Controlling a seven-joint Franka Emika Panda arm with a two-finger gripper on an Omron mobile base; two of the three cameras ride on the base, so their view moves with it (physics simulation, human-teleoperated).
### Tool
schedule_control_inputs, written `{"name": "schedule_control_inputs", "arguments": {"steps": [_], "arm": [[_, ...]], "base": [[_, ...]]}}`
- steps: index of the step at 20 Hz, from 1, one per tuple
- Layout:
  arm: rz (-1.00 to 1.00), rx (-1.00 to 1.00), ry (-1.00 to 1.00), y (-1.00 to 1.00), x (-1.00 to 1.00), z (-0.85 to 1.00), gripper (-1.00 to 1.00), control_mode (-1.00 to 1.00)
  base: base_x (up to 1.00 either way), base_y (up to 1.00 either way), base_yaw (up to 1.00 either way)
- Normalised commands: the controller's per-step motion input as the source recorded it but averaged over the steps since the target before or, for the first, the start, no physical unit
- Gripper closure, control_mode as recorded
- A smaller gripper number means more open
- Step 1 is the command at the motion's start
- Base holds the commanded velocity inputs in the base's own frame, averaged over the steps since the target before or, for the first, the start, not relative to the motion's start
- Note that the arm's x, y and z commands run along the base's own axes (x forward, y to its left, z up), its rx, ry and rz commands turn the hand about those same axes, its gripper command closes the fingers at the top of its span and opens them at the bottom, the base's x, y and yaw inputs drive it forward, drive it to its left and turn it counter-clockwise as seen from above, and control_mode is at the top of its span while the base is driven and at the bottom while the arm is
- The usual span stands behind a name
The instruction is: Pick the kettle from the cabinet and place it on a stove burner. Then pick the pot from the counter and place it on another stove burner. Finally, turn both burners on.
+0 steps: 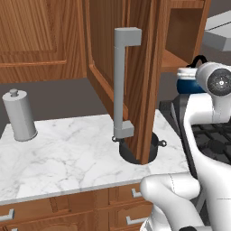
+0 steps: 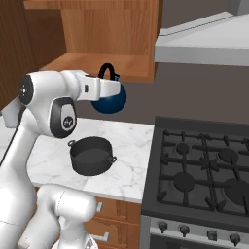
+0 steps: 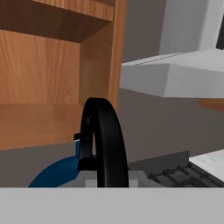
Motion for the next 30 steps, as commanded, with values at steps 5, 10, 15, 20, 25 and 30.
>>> {"name": "schedule_control_inputs", "arguments": {"steps": [5,10,15,20,25,30], "arm": [[0.02,0.0,0.01,-0.22,0.0,-0.17,1.0,-1.0],[0.0,0.0,0.06,-0.13,0.0,-0.07,1.0,-1.0],[0.0,0.0,0.11,-0.09,0.0,-0.03,1.0,-1.0],[0.01,0.0,0.07,-0.17,0.0,-0.11,1.0,-1.0],[0.04,0.0,0.01,-0.25,0.0,-0.2,1.0,-1.0],[0.05,0.0,0.0,-0.26,0.0,-0.25,1.0,-1.0]], "base": [[0.0,0.0,0.0],[0.0,0.0,0.0],[0.0,0.0,0.0],[0.0,0.0,0.0],[0.0,0.0,0.0],[0.0,0.0,0.0]]}}
